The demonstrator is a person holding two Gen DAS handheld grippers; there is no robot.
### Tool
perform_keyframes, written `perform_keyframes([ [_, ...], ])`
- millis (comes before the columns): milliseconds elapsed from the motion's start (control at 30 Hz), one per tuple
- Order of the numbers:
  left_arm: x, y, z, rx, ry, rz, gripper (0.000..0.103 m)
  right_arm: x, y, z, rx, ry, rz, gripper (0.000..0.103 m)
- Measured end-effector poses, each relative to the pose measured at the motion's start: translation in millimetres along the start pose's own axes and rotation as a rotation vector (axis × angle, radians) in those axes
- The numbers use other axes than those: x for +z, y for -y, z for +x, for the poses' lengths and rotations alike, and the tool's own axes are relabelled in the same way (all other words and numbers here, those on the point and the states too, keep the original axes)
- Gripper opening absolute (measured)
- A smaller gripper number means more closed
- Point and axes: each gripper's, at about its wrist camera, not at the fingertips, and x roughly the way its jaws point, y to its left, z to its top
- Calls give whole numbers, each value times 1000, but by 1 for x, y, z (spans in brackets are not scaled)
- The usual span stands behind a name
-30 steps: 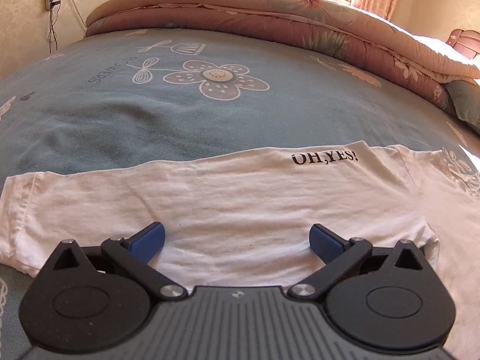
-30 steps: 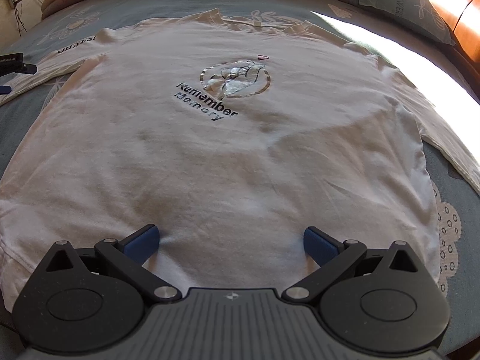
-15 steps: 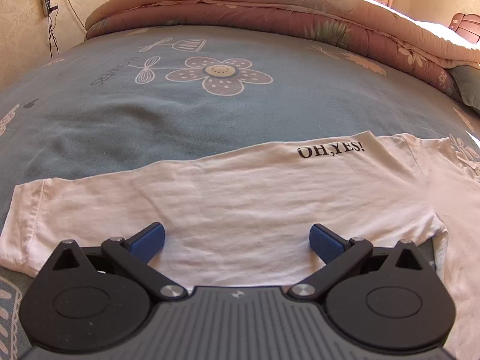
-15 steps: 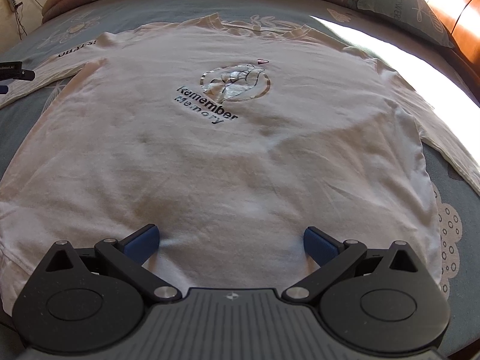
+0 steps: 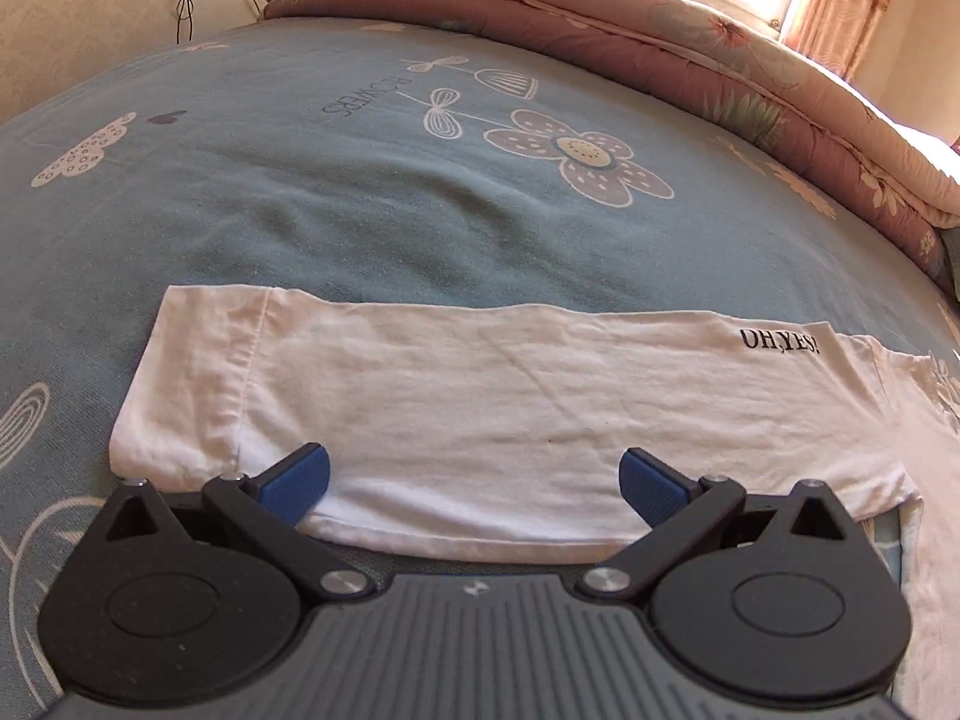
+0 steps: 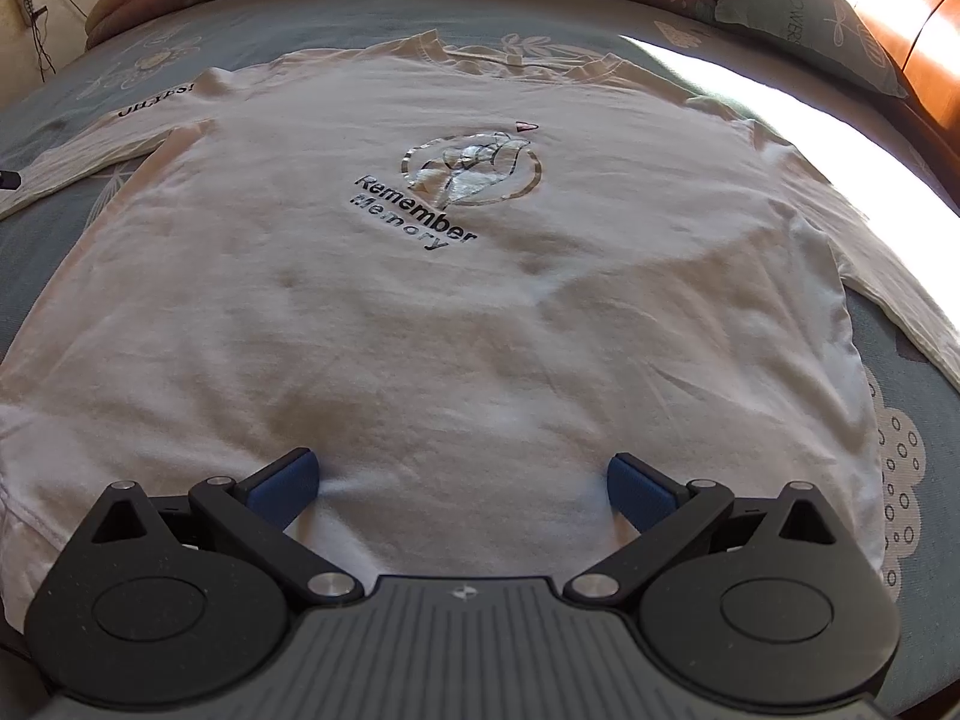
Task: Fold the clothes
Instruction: 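Slide the left gripper along the sleeve toward its cuff, then roll the left gripper and close it on the sleeve cuff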
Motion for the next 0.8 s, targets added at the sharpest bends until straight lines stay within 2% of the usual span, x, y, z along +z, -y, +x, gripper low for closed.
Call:
perform_keyframes([
  [67, 1, -16, -11, -48, -13, -51, 102, 2, 0, 1, 0, -10, 0, 103],
  [167, 7, -50, -19, -144, -1, -221, 102, 3, 0, 1, 2, -13, -1, 103],
  [267, 17, -59, -16, -102, 27, -222, 102, 2, 0, 1, 1, -9, 0, 103],
  [333, 17, -64, -5, -147, 1, -255, 102, 1, -1, 1, -2, -7, 2, 103],
  [400, 13, -71, 1, -159, -6, -304, 102, 1, -1, 0, -3, -7, 4, 103],
  [533, 7, -90, -12, -226, -6, -474, 102, 2, -1, 0, -3, -13, 6, 103],
  [667, -11, -104, -26, -365, 24, -613, 102, 2, 0, 1, 0, -8, 5, 103],
  [800, -28, -114, -20, -435, 16, -750, 102, 2, 0, 1, -1, -5, 7, 103],
])
